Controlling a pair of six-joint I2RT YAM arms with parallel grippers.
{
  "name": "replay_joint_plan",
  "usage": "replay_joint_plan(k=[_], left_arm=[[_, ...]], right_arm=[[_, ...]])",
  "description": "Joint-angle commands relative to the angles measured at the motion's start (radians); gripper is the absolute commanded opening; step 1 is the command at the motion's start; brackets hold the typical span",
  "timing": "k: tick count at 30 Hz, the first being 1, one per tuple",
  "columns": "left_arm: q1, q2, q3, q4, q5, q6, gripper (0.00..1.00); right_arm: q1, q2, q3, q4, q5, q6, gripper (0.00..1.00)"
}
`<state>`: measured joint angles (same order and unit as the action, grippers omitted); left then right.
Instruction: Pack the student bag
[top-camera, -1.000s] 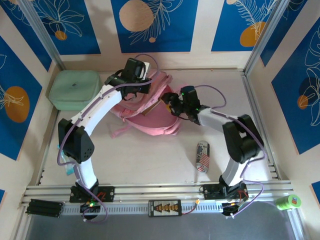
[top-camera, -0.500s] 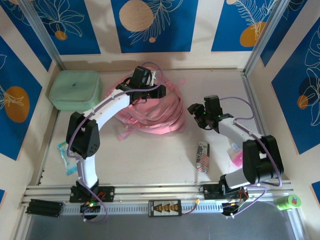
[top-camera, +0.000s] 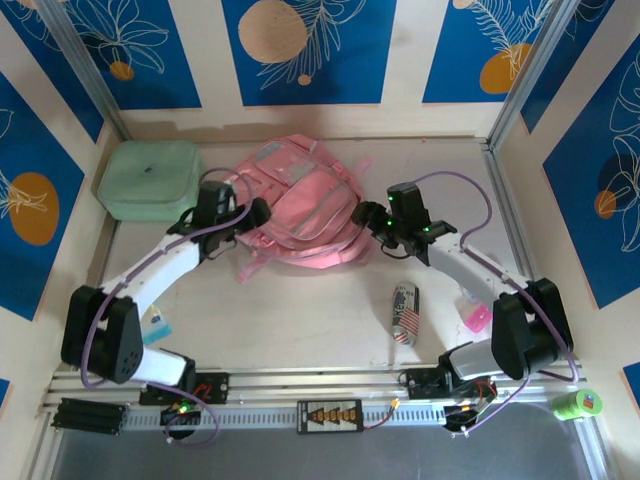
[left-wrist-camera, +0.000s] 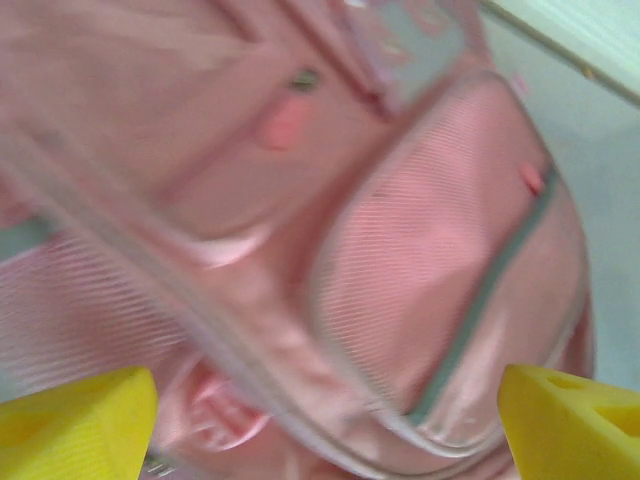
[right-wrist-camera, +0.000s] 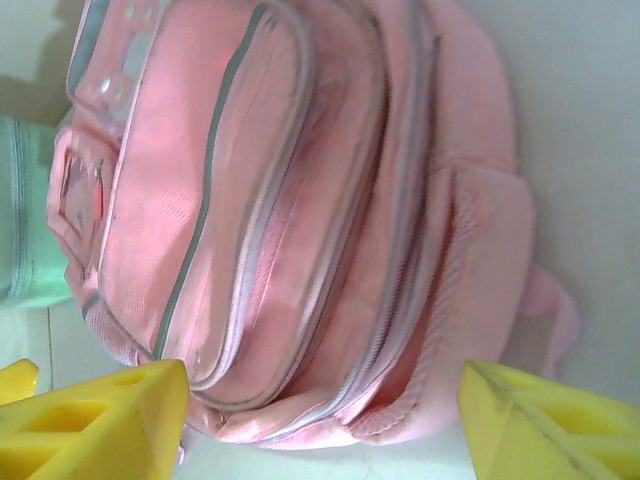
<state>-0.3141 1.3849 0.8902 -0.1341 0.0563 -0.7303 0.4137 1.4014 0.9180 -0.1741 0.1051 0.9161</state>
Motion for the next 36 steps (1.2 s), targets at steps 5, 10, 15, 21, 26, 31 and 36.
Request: replay_joint_plan(k=[5,10,15,21,26,31,36], left_arm=[[0.128,0.025,-0.187,0.193,0.066,-0.222,0.82],[0.191,0.161,-0.182,0.290,0.171,-0.292,0.69],[0.203,0.221,-0.170,0.343,0.193,-0.312,0.55],[0.208,0.258,-0.155,0.331,0.206,-0.290,0.43],[0.210,0.294,-0.144,0.361,0.224,-0.270,0.38],[0.210,0.323,-0.115,0.407,0.258,-0.259,0.35],[0.208,0.355,-0.085,0.439,0.296,-0.250,0.17]], right_arm=[[0.055,0.090,0.097,-0.066,-0.008,-0.024,0.71],[0.087,0.082,0.090,-0.067,0.033,-0.001,0.71],[0.103,0.071,0.067,-0.068,0.051,0.041,0.71],[0.109,0.096,0.076,-0.080,0.005,0.059,0.68],[0.107,0.149,0.090,-0.084,-0.058,0.067,0.65],[0.094,0.209,0.120,-0.093,-0.105,0.053,0.59],[0.076,0.280,0.128,-0.064,-0.078,0.021,0.55]])
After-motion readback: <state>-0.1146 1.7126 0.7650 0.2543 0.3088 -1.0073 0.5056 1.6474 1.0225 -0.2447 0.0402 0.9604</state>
